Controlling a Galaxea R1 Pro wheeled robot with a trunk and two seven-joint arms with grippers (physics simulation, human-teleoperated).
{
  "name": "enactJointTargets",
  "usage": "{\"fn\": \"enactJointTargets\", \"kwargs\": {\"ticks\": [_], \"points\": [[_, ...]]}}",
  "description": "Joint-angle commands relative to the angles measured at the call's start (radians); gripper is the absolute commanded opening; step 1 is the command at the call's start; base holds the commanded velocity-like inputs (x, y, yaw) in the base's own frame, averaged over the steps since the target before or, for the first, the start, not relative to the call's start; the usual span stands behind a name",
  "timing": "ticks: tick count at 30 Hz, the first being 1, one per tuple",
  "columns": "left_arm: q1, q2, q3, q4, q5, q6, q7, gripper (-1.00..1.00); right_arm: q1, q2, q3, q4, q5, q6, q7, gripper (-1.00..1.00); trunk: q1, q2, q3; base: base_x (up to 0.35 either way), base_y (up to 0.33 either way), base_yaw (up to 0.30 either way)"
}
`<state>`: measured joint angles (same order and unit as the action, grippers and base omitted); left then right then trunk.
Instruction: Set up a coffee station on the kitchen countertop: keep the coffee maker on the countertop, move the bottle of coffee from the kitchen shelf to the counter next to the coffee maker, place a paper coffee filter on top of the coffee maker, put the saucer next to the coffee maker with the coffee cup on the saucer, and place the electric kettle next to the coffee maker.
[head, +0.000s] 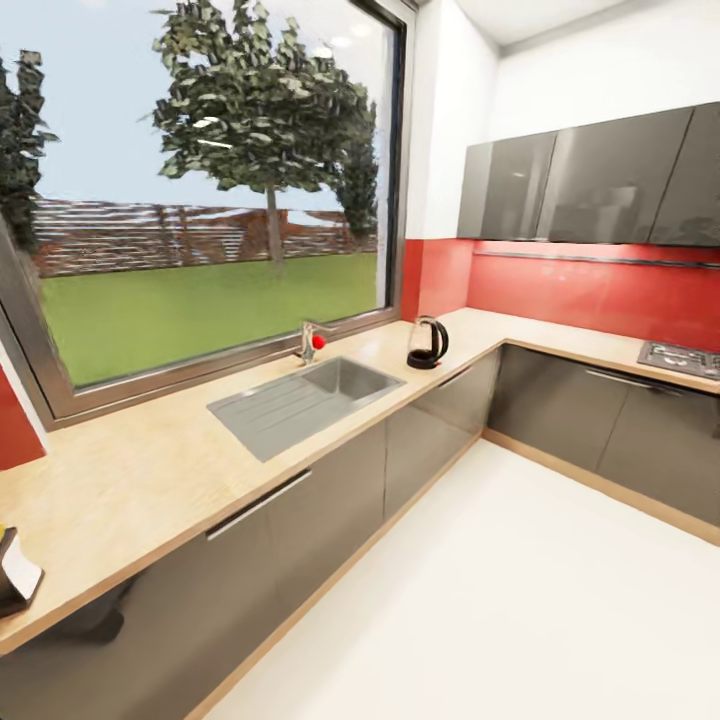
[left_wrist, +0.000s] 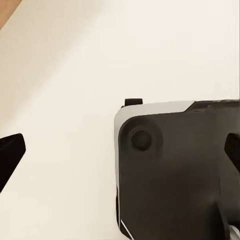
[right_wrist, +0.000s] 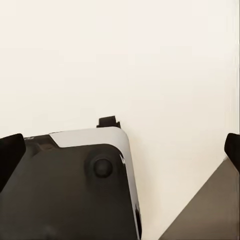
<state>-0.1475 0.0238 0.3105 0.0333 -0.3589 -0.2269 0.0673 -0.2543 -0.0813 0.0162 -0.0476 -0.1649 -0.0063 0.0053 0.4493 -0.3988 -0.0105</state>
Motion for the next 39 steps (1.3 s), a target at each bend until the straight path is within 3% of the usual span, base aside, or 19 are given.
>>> {"fn": "enactJointTargets", "kwargs": {"ticks": [1, 9, 39], "points": [[-0.001, 0.0, 0.006, 0.004, -0.011, -0.006, 0.006, 1.0, 0.0, 0.0, 0.002, 0.0, -0.008, 0.0, 0.0, 1.0, 0.001, -0.001, -0.001, 0.146, -0.288, 0.0], [-0.001, 0.004, 0.007, 0.004, -0.005, -0.009, 0.008, 1.0, 0.0, -0.003, 0.002, 0.0, -0.008, 0.003, 0.005, 1.0, 0.001, -0.001, -0.001, 0.062, -0.183, -0.187], [-0.001, 0.008, 0.007, 0.004, -0.002, -0.014, 0.008, 1.0, 0.0, -0.002, 0.002, 0.0, -0.008, 0.003, 0.005, 1.0, 0.001, -0.001, -0.001, 0.027, -0.004, -0.265]]}}
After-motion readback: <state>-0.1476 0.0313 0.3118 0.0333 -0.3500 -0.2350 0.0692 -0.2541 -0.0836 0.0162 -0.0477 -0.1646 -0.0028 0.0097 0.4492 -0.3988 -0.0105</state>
